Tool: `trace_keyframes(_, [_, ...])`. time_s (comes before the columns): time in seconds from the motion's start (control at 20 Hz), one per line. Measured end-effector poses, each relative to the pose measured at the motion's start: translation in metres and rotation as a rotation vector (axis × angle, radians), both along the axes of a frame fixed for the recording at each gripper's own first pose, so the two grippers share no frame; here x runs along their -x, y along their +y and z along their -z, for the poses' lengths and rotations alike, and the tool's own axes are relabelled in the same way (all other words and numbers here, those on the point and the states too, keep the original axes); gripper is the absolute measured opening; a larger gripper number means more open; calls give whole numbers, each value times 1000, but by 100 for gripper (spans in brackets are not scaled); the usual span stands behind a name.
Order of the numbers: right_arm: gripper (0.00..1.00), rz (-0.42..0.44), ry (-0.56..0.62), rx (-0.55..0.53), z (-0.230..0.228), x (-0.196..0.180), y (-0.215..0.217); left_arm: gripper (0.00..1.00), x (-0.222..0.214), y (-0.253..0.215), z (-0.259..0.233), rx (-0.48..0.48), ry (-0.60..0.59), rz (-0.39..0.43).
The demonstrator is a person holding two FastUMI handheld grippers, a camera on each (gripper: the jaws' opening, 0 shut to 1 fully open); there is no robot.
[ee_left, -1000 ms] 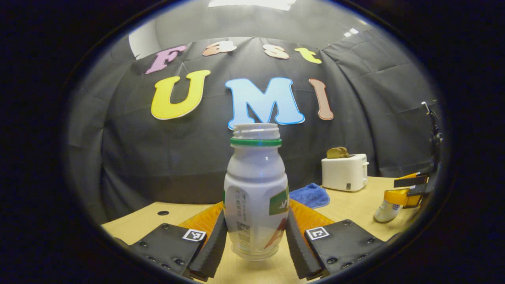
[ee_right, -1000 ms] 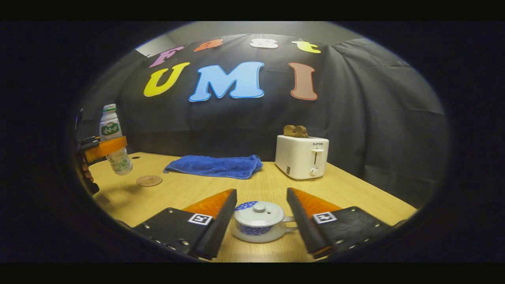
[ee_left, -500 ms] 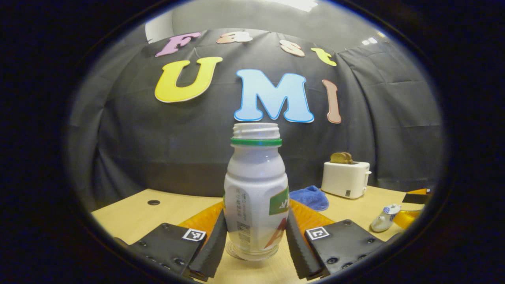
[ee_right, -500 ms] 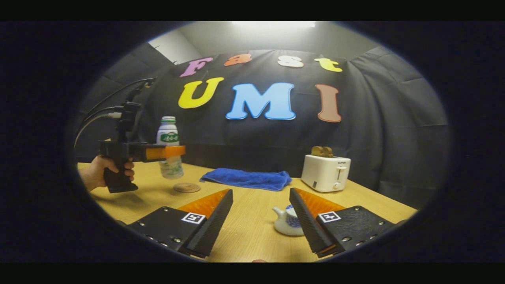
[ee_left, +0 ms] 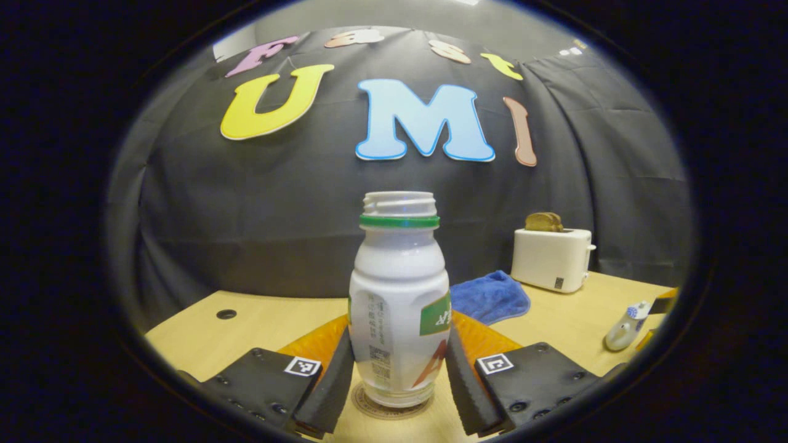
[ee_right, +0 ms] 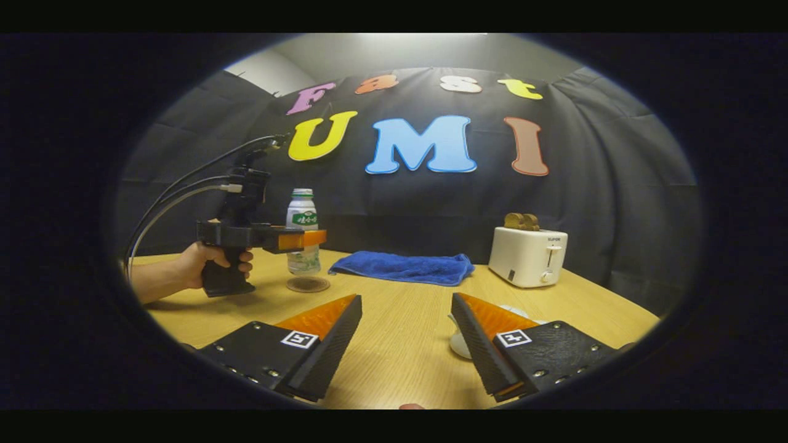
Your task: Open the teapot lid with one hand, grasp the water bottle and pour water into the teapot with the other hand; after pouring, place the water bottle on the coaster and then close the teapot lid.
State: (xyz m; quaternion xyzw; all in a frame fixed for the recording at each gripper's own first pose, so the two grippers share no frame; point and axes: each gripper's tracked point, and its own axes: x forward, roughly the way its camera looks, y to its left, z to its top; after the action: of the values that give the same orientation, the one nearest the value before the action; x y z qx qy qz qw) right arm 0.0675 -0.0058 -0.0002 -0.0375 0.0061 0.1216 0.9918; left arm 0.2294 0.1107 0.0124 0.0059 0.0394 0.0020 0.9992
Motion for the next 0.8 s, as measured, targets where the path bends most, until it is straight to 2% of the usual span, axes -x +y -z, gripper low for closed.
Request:
trace_keyframes(0.05, [90,-1,2,2,0,0,0,77,-3,2,7,-2,18,-1])
trace_keyframes(0.1, [90,-3,3,2,0,1,1,83,-5,5,11,-9,26,-13])
trace_keyframes(0.2, [90,-8,8,5,1,0,3,83,-9,10,19,-7,41,-18])
trace_keyframes(0.25, [90,-7,9,7,2,0,2,77,-10,11,24,-5,47,-19])
trace_keyframes(0.35, [90,-9,5,4,0,1,2,81,-12,12,27,-9,49,-20])
trace_keyframes(0.4, [90,-8,5,4,0,0,1,78,-13,12,29,-6,55,-19])
trace_keyframes(0.8, [90,-13,10,4,1,2,2,77,-17,12,30,11,59,-8])
